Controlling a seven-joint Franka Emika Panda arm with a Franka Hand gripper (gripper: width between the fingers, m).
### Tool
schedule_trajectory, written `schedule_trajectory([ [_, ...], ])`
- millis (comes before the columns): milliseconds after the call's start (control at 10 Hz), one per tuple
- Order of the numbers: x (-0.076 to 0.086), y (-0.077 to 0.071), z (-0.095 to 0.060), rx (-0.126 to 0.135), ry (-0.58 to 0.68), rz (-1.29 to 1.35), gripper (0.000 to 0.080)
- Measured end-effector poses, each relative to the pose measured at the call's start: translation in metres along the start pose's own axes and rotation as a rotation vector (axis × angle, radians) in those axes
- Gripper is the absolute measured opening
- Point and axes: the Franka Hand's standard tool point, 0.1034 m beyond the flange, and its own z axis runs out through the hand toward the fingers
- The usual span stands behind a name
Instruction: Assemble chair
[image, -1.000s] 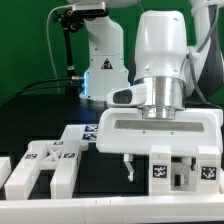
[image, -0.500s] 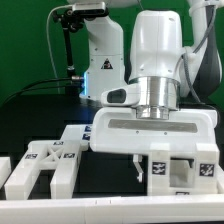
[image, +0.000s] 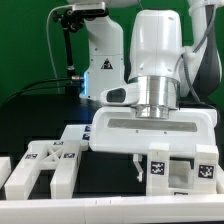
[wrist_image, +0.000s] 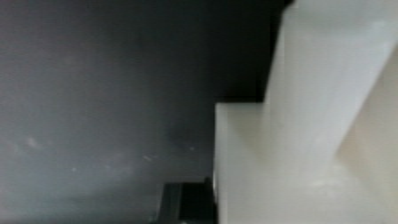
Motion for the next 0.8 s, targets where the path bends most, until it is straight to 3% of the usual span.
schedule_trajectory([
  [400,0.001,0.003,0.0,-0.002,0.001,-0.007,0.0034],
  [600,0.001,0.05,-0.011,-0.023,-0.026,-0.109,0.0034],
  [800,-0.009,0.085,-0.023,-0.019,-0.135,-0.138,0.0034],
])
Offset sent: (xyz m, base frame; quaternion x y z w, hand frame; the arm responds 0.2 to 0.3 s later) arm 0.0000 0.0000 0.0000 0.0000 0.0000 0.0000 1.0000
